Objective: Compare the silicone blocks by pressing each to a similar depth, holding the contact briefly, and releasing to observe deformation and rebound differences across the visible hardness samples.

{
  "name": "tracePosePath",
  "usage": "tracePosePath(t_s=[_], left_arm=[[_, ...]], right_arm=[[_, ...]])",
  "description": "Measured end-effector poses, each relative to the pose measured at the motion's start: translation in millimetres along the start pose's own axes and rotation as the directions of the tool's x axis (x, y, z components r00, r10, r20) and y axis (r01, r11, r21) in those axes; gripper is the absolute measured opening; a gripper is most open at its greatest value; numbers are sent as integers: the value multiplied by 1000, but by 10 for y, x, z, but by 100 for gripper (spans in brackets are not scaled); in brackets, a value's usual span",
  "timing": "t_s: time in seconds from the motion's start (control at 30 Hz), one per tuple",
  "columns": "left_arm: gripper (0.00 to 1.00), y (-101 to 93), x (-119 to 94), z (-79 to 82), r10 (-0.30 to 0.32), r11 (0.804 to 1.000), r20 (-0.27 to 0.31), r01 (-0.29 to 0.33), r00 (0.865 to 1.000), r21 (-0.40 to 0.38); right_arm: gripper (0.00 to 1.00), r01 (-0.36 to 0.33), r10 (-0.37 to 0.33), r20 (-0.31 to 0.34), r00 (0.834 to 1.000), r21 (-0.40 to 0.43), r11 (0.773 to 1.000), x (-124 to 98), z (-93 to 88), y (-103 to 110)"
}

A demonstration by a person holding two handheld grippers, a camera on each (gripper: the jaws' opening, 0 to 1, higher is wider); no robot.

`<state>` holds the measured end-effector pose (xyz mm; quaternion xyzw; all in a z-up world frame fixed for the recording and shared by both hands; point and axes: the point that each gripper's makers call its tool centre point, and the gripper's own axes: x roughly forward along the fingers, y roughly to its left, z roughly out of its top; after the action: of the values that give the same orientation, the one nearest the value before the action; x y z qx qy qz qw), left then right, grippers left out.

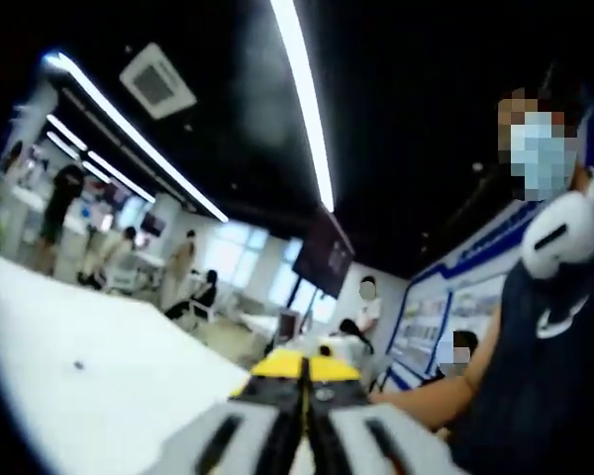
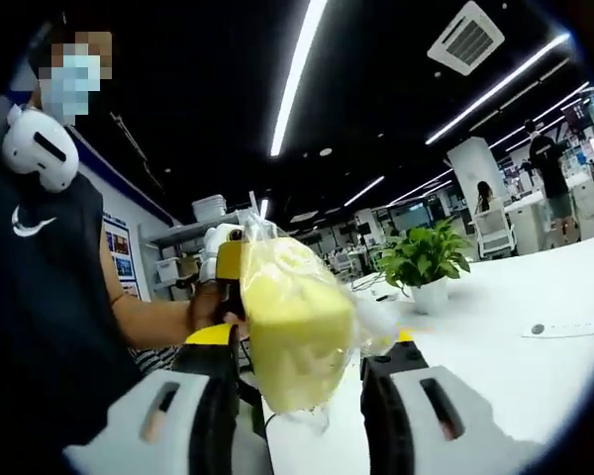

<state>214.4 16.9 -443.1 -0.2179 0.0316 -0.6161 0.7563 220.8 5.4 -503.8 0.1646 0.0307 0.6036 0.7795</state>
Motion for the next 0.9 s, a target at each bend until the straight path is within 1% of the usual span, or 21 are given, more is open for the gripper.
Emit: tracePosePath(t_s=[0.13,0.3,0.6,0.67,0.7,0.77,0.9], left_arm=[[0,24,-24,-1,7,1000,8,-7,1000,-7],[0,59,-55,7,14,1000,14,-14,1000,-18],[0,72,-84,44,34,999,11,-34,999,7],[0,57,-91,56,28,1000,20,-28,999,-2],[0,33,-100,79,13,1000,41,-13,999,-12],[0,47,-118,90,15,999,55,-13,998,-38],[0,41,-134,81,20,999,65,-17,998,-43]], right_arm=[[30,-20,20,4,1000,39,999,5,10,37],[28,-14,14,8,1000,33,999,13,16,27],[27,-19,19,13,1000,28,999,32,55,30],[26,-22,21,23,1000,37,999,32,86,44],[25,-25,24,34,999,41,999,32,115,62],[25,-29,27,48,998,42,999,24,164,80],[24,-36,34,39,999,45,998,29,194,92]])
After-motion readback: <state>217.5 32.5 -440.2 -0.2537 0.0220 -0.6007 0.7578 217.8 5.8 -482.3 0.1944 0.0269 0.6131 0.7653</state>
